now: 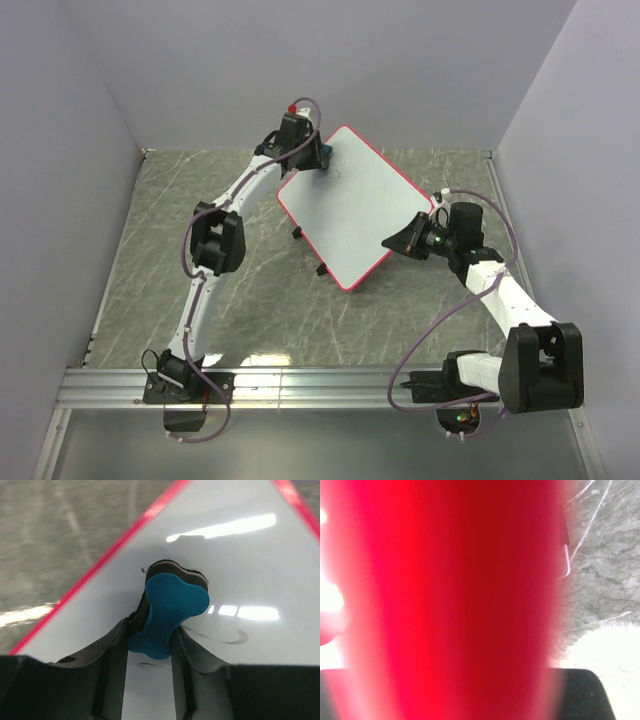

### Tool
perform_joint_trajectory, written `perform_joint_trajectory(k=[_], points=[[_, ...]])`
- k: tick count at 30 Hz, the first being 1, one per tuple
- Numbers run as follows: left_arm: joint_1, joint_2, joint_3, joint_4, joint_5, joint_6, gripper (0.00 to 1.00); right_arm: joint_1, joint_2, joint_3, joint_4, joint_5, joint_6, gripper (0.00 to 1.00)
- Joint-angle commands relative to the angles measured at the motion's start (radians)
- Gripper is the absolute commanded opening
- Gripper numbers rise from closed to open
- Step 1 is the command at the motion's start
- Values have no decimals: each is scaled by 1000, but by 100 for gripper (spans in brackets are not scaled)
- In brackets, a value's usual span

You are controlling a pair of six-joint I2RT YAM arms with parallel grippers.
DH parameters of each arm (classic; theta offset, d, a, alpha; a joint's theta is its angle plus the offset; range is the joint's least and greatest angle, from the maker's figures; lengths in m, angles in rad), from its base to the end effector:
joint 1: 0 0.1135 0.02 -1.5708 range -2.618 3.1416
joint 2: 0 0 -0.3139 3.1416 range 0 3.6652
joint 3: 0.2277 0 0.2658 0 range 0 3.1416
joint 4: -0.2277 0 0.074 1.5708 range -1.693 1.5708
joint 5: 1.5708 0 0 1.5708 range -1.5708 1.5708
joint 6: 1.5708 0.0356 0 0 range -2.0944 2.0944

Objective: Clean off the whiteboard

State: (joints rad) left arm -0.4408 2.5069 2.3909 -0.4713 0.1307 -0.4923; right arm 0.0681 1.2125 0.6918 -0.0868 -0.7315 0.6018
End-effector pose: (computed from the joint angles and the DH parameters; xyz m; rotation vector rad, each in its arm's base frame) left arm 0.5659 -0.2721 0.2687 0.0207 2.2318 -0.6678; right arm 0.2447 0.0405 0.2733 0.1548 2.2302 1.1695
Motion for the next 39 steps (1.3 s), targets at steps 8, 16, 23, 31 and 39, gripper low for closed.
perform_joint_trajectory(k=[8,16,23,31,39], points=[[-45,-58,-229,-93,99,179,0,84,56,-9,-194,-129,-149,0],[-180,-59,-41,-144,159,252,0,85,51,-12,-205,-128,-157,0],[-161,9,-12,-144,-1,192,0,88,29,-17,-215,-126,-154,0],[-39,75,-56,-201,-89,179,0,93,32,-3,-234,-118,-163,0],[-70,43,-98,-185,-31,286,0,93,47,-17,-212,-121,-151,0]])
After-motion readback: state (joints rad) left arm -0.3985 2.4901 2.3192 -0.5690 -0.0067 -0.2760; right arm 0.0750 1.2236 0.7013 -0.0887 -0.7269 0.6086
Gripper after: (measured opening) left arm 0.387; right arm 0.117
